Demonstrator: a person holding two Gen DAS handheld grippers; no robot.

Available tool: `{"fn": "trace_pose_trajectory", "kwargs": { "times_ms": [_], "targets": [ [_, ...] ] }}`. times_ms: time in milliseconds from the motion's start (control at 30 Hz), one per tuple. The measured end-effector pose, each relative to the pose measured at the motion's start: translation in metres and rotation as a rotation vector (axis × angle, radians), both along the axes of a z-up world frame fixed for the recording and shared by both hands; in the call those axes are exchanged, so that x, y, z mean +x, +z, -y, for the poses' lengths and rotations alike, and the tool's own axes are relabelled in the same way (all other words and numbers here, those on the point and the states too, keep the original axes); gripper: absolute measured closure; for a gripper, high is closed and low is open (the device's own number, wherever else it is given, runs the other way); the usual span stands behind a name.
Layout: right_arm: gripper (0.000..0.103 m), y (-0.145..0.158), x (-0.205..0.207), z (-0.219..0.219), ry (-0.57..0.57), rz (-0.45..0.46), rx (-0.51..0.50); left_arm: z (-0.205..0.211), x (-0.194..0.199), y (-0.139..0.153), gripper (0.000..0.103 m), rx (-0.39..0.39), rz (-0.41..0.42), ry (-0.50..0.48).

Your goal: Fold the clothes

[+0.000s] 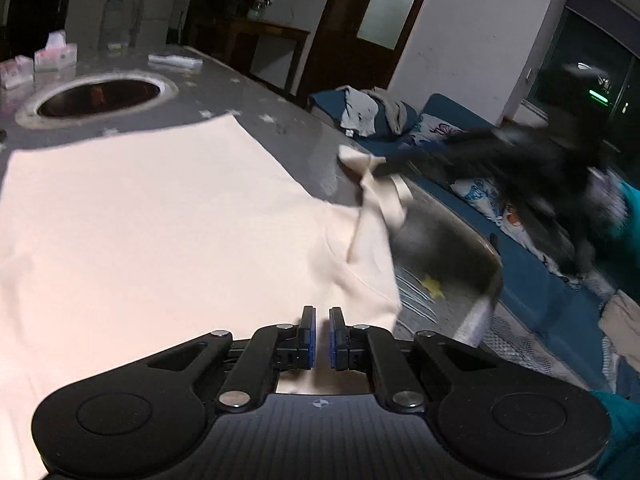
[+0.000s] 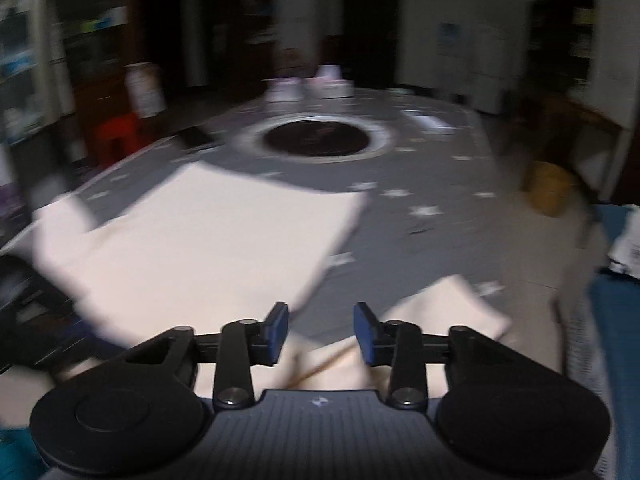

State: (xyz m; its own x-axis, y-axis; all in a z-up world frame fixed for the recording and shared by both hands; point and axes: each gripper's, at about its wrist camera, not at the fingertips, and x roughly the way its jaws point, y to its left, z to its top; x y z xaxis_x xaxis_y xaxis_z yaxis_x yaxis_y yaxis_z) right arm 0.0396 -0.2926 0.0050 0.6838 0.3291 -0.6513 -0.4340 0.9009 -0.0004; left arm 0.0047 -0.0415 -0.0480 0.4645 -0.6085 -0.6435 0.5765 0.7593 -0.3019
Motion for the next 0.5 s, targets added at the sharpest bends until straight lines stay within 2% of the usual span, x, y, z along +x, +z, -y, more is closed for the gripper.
{"fn": "trace_pose_trajectory", "kwargs": {
  "times_ms": [100,167,267,400,467,500],
  "targets": [
    [0.065,-0.011,0.043,0.018,-0.124,-0.018,-0.015,0.002,-0.007,-0.001,0.089,0.0,0.01,-0.011],
    [0.065,-0.018,0.062,0.023,-0.168,-0.039,-0.019,0.003,-0.009,-0.001,0.089,0.0,0.008,-0.013],
    [0.064,-0.034,0.088,0.029,-0.216,-0.085,-0.023,0.003,-0.01,-0.001,0.087,-0.004,0.004,-0.012],
    [0.065,-0.045,0.095,0.025,-0.229,-0.098,-0.066,0.004,-0.009,-0.001,0.085,-0.014,-0.001,-0.016],
    [0.082,-0.046,0.095,0.022,-0.228,-0.09,-0.092,0.005,-0.009,-0.001,0.084,-0.017,-0.002,-0.019],
    [0.087,-0.045,0.095,0.021,-0.229,-0.087,-0.101,0.005,-0.009,-0.001,0.083,-0.019,-0.002,-0.02]
  ]
}}
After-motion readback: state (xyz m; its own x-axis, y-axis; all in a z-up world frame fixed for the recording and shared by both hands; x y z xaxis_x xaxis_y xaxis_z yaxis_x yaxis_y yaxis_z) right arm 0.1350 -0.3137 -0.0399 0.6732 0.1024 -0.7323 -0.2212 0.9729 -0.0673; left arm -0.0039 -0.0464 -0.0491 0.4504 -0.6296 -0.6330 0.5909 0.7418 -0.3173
